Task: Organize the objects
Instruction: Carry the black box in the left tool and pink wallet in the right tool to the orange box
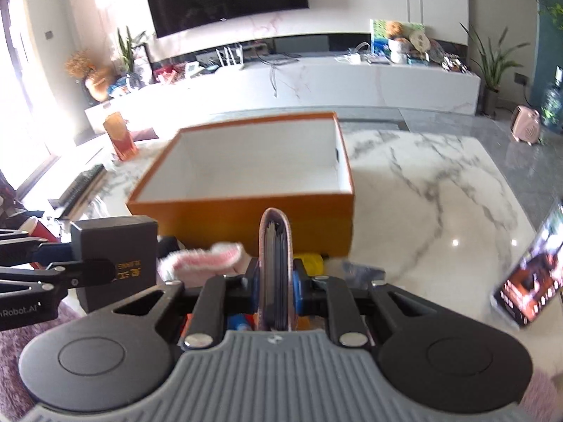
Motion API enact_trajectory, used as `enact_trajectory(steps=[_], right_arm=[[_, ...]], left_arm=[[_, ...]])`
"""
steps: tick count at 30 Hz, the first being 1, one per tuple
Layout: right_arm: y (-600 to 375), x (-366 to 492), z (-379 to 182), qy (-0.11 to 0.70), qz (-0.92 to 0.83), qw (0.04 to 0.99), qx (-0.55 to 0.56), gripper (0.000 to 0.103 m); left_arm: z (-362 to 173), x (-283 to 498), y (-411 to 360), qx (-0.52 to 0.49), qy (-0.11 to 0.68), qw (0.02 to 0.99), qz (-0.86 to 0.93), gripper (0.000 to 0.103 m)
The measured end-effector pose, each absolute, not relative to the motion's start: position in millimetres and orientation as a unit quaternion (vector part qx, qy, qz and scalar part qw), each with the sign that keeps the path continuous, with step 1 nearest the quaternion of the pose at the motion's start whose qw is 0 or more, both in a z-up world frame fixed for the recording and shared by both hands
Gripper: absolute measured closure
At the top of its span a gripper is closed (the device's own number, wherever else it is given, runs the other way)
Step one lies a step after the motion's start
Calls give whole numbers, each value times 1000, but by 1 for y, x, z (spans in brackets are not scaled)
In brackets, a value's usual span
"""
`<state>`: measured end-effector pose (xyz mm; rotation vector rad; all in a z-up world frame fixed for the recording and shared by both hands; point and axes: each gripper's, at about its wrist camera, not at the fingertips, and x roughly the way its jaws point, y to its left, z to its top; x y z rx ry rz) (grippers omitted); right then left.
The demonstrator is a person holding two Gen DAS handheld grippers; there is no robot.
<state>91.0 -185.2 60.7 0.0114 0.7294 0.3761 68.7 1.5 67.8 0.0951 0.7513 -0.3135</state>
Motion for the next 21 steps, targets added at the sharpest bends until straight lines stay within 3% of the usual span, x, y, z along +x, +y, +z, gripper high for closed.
enact_trajectory(steps=[11, 21], right_arm=[[-156, 161, 109, 286, 210, 934, 28, 85], [-134, 238, 67, 340, 191, 919, 53, 85]], left_arm=[[101, 144, 18, 22, 332, 931, -150, 65], [42, 226, 21, -19, 419, 899, -127, 65]])
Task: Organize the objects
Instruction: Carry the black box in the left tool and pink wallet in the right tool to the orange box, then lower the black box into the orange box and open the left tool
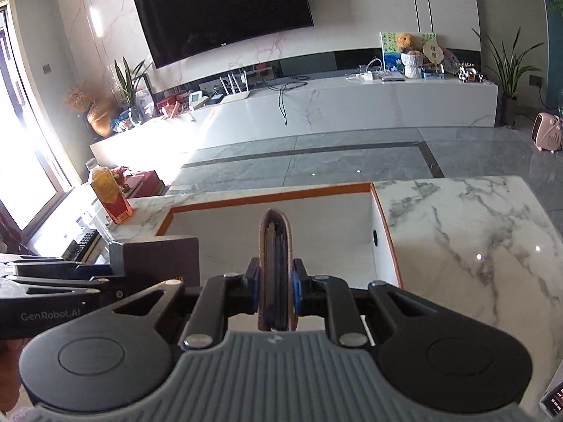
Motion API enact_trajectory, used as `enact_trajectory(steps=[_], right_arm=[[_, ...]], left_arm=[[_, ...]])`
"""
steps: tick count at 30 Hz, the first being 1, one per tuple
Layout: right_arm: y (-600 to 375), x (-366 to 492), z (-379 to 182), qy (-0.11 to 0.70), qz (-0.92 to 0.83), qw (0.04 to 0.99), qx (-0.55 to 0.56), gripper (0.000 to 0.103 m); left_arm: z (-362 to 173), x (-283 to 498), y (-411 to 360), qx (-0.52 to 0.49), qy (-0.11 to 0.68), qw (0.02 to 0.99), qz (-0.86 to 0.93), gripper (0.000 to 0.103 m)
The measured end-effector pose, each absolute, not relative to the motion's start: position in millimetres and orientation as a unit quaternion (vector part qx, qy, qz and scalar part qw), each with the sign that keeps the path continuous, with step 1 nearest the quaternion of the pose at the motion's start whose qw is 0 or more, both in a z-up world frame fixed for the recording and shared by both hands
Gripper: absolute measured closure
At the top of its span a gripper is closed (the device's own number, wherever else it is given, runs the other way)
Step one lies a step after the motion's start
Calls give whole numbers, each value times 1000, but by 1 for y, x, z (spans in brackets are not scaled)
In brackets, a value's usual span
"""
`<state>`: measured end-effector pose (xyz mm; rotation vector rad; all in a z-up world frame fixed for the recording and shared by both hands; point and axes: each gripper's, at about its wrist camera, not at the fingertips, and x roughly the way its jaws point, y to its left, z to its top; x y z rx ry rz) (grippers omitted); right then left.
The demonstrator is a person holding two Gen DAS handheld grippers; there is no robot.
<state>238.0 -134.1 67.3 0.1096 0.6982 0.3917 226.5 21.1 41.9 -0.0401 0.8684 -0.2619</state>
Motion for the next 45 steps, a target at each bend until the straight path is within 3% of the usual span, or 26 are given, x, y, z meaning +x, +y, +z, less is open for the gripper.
enact_trajectory(steps=[11, 20, 25, 33, 36, 45], right_arm=[[-133, 265, 8, 396, 175, 900, 50, 85], [-133, 273, -5, 410, 179, 892, 61, 85], [-134, 273, -5, 412, 177, 892, 64, 85], [-128, 274, -3, 416, 194, 886, 65, 85], [-124, 275, -1, 420, 201, 882, 68, 85], [-100, 276, 10, 416, 244, 871, 89, 84]], left_arm=[[-5, 258, 25, -59, 494, 858, -128, 65], [-31, 275, 38, -116, 545, 822, -119, 65], [-28, 278, 38, -91, 554, 820, -108, 62], [-21, 271, 24, 31, 549, 832, -79, 56], [-10, 264, 24, 47, 533, 840, -87, 51], [32, 245, 48, 50, 457, 884, -78, 52]])
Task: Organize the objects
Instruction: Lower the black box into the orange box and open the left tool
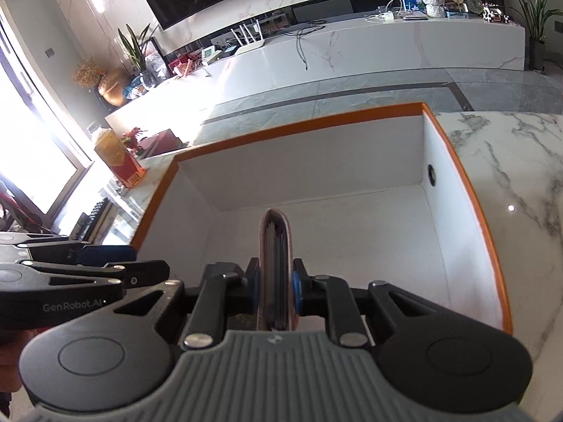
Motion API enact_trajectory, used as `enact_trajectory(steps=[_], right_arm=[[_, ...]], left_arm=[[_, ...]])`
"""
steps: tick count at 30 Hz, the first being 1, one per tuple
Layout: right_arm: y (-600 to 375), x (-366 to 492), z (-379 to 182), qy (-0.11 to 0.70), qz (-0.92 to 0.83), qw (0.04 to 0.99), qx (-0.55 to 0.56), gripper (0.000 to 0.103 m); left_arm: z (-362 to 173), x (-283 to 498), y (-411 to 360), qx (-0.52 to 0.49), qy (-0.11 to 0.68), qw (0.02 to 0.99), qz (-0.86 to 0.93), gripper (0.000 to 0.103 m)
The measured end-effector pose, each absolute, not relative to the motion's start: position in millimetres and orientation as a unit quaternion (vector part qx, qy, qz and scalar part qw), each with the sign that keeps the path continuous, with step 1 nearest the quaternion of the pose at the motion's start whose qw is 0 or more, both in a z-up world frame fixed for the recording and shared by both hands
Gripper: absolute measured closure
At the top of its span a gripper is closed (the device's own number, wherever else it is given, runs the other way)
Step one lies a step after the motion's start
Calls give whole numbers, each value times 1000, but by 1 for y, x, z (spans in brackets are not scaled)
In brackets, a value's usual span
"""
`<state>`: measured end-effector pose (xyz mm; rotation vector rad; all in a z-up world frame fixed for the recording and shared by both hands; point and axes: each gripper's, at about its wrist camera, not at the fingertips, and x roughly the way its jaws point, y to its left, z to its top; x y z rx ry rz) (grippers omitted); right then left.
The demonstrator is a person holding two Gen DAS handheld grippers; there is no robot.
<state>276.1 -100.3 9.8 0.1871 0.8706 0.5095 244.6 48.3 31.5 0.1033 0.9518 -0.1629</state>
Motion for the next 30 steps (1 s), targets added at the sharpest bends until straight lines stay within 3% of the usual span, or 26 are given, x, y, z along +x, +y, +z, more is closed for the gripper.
enact_trajectory(steps=[5, 20, 30], right_arm=[[-79, 271, 20, 415, 269, 864, 92, 84], [-53, 285, 7, 461, 292, 827, 136, 84], [-50, 294, -2, 494, 305, 797, 165, 85]], left_arm=[[38, 241, 64, 38, 447, 891, -70, 53], [2, 240, 99, -24, 484, 871, -81, 92], [3, 237, 100, -22, 477, 874, -89, 92]])
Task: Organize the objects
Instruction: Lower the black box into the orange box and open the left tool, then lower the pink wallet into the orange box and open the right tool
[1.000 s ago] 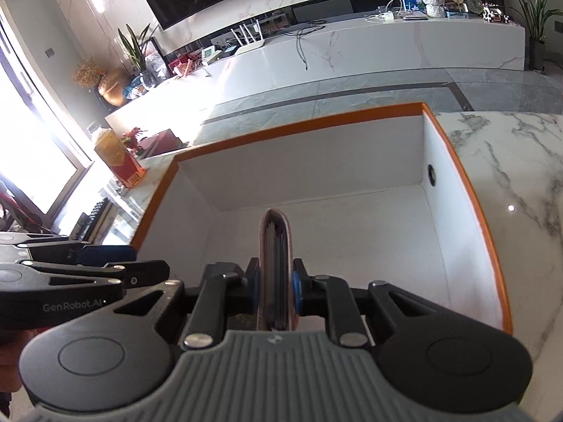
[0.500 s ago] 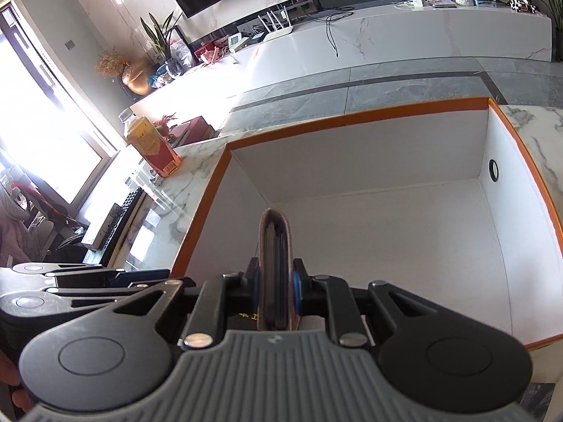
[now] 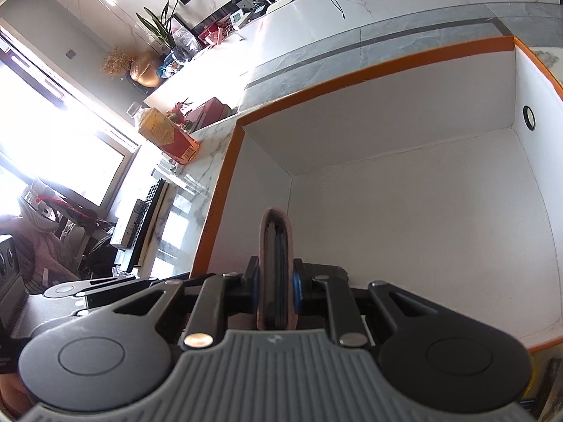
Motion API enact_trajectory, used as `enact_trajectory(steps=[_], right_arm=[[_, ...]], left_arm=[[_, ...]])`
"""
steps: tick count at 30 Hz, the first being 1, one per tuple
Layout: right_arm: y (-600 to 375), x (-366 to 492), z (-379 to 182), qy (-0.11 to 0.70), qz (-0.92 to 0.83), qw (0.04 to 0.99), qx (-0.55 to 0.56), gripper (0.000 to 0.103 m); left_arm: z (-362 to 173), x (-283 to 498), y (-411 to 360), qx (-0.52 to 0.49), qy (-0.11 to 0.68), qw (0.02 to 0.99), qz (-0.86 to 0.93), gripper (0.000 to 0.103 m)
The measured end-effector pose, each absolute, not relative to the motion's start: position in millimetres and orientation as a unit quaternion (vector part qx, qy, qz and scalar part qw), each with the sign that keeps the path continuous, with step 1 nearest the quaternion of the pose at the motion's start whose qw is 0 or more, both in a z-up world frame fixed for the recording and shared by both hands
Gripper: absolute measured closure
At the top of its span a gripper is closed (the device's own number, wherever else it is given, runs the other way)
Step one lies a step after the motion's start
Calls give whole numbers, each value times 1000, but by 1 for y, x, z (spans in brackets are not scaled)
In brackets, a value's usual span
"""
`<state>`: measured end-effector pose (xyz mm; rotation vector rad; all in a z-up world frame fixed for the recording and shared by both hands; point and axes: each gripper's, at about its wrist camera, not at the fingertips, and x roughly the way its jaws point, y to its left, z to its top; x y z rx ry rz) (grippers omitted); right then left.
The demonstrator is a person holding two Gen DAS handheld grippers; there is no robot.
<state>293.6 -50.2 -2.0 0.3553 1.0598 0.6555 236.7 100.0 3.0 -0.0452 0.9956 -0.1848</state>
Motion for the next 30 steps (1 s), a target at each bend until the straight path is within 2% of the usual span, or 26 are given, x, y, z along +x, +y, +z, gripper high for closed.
enact_trajectory(steps=[3, 10, 20, 24, 30], right_arm=[[-65, 301, 4, 485, 278, 813, 165, 84], [-60, 306, 4, 460, 226, 858, 47, 84], [-46, 304, -13, 510, 269, 812, 89, 80], [-39, 309, -7, 493, 276, 824, 45, 83], [-6, 321, 12, 418, 330, 842, -86, 84]], left_arm=[[3, 237, 101, -25, 476, 874, -90, 92], [3, 237, 99, -24, 476, 874, -89, 92], [4, 233, 97, -14, 475, 874, -100, 91], [4, 234, 97, -14, 474, 875, -101, 91], [4, 242, 101, -12, 479, 871, -108, 90]])
